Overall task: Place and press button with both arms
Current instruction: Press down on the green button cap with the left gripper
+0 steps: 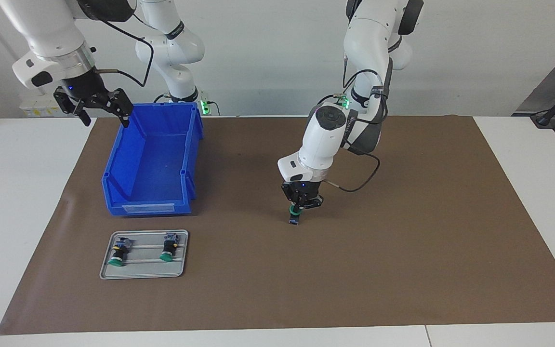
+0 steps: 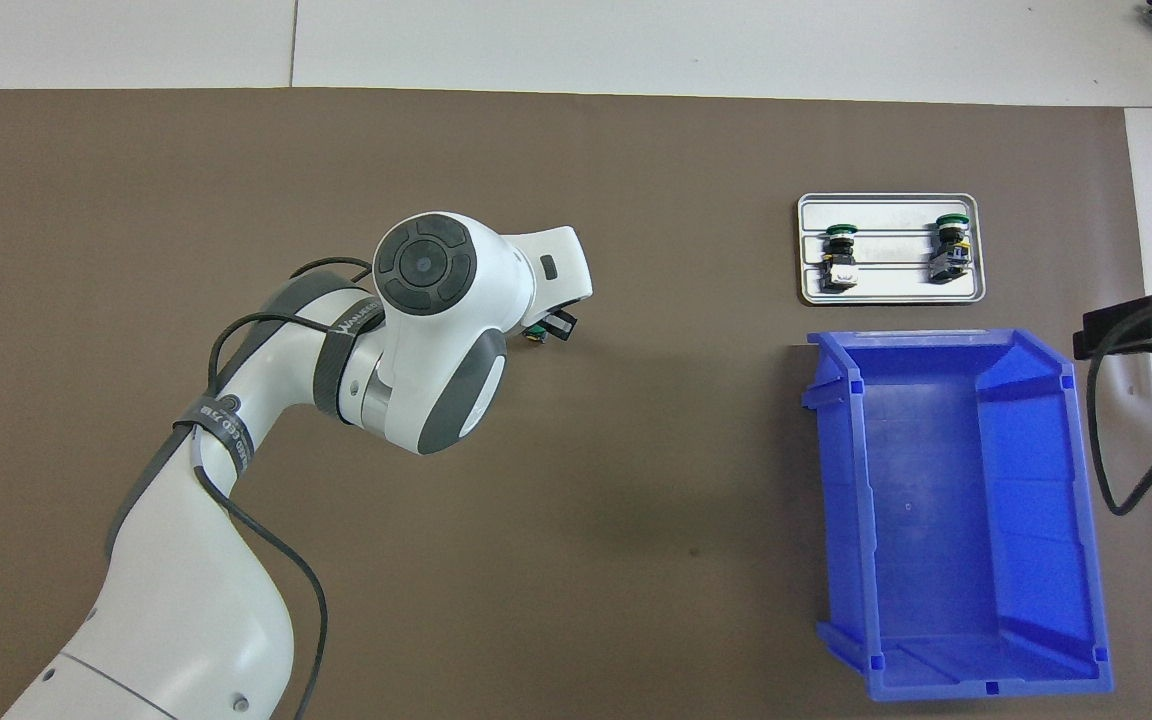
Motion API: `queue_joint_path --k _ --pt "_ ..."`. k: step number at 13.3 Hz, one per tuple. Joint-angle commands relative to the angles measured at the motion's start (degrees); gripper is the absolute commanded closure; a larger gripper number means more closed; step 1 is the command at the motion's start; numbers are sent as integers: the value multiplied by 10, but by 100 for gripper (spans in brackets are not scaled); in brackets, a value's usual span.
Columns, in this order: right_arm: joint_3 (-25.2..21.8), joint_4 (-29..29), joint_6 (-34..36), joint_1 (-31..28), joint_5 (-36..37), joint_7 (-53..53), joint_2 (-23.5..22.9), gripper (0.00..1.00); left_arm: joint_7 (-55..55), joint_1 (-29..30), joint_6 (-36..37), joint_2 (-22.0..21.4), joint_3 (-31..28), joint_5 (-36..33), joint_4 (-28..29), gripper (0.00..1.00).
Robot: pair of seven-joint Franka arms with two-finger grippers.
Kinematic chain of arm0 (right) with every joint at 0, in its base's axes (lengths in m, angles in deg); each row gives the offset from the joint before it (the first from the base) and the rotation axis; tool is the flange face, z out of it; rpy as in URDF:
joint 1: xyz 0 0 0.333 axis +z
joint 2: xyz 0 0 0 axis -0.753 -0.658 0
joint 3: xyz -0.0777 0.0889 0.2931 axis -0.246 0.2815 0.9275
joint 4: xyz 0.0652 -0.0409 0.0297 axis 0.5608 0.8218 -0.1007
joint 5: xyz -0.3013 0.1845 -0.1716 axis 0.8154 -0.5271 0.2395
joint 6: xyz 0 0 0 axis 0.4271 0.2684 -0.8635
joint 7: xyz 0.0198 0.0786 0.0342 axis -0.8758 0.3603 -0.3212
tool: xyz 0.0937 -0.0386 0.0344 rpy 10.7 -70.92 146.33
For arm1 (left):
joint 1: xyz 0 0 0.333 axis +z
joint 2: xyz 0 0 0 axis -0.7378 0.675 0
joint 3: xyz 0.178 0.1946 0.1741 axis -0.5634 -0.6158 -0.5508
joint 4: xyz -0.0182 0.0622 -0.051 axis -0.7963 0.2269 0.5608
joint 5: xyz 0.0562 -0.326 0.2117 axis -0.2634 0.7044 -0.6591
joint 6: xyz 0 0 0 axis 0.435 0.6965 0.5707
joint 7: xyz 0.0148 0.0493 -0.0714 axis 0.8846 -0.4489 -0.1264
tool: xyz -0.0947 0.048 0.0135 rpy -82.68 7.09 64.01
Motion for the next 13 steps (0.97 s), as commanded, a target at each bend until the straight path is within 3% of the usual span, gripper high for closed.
queue_joint_path --k 1,7,11,13 --pt "1 7 -8 -5 7 17 6 0 13 -7 -8 10 -7 -18 -6 100" --pt "1 7 -8 -6 7 17 6 0 29 -14 -42 9 -7 -19 28 100" --pt "1 7 -8 -5 5 9 6 0 38 -14 22 4 -7 -17 -19 100" --pt "1 7 -8 -6 5 10 6 0 38 -7 41 -29 -8 -19 -14 100"
